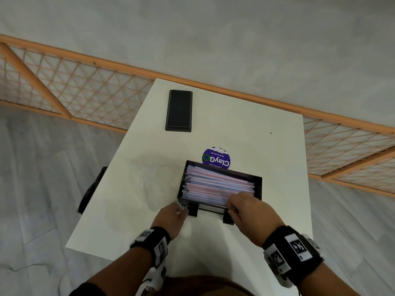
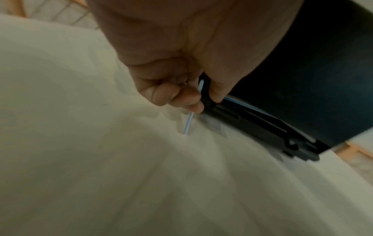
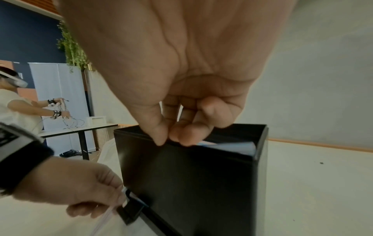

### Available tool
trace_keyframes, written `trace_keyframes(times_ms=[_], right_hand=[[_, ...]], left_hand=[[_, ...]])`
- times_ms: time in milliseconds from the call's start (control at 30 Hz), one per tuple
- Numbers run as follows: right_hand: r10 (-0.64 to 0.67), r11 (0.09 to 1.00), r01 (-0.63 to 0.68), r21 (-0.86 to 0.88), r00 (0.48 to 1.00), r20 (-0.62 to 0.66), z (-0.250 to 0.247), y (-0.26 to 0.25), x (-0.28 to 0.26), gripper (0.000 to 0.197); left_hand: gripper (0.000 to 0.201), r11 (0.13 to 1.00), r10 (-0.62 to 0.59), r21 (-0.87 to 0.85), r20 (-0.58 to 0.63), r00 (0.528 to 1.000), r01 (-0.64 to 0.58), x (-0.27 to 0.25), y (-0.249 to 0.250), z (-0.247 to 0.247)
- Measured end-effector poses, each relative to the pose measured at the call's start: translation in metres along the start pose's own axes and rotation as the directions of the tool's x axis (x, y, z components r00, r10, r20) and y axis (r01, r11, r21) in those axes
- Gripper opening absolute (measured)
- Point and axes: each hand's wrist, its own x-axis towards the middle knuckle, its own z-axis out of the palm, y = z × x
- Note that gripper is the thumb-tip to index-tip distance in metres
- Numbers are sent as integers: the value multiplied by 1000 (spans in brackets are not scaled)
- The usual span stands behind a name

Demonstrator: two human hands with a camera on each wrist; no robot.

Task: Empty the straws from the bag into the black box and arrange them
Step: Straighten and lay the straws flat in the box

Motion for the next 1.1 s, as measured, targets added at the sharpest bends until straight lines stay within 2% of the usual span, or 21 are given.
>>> trace_keyframes(times_ms=[100, 233, 333, 500, 600, 733, 800, 900, 1033, 1100], right_hand=[[23, 999, -23, 24, 1000, -7, 4, 0, -2, 9], [69, 994, -63, 84, 995, -67, 12, 3, 0, 18], [70, 993, -60, 106, 994, -86, 18, 4, 0, 21], [73, 988, -53, 145, 989, -132, 22, 3, -1, 21], [86, 981, -58, 186, 985, -146, 23, 2, -2, 22], [89, 970, -58, 235, 988, -125, 15, 7, -6, 19], [108, 965, -67, 253, 982, -154, 6, 12, -10, 13], [127, 967, -74, 243, 969, -211, -6, 22, -19, 11], [114, 970, -58, 235, 966, -233, -15, 28, -30, 12], [106, 970, -47, 240, 966, -237, -14, 26, -33, 14]], left_hand=[[34, 999, 10, 43, 17, 1000, -11, 8, -3, -3], [27, 973, -3, 229, 162, 987, -34, 2, -20, -5], [25, 955, -11, 290, 220, 976, -55, -13, -36, -6], [25, 858, -73, 491, 402, 913, -148, -54, -49, -23], [25, 825, -25, 518, 433, 901, -226, -78, -53, -36], [22, 818, 187, 465, 340, 922, -338, -103, -39, -61], [24, 821, 295, 414, 285, 912, -394, -112, -21, -74], [25, 816, 427, 327, 214, 879, -476, -116, 15, -95], [32, 721, 592, 411, 54, 804, -558, -88, 57, -111], [34, 705, 625, 428, 2, 781, -566, -63, 73, -108]])
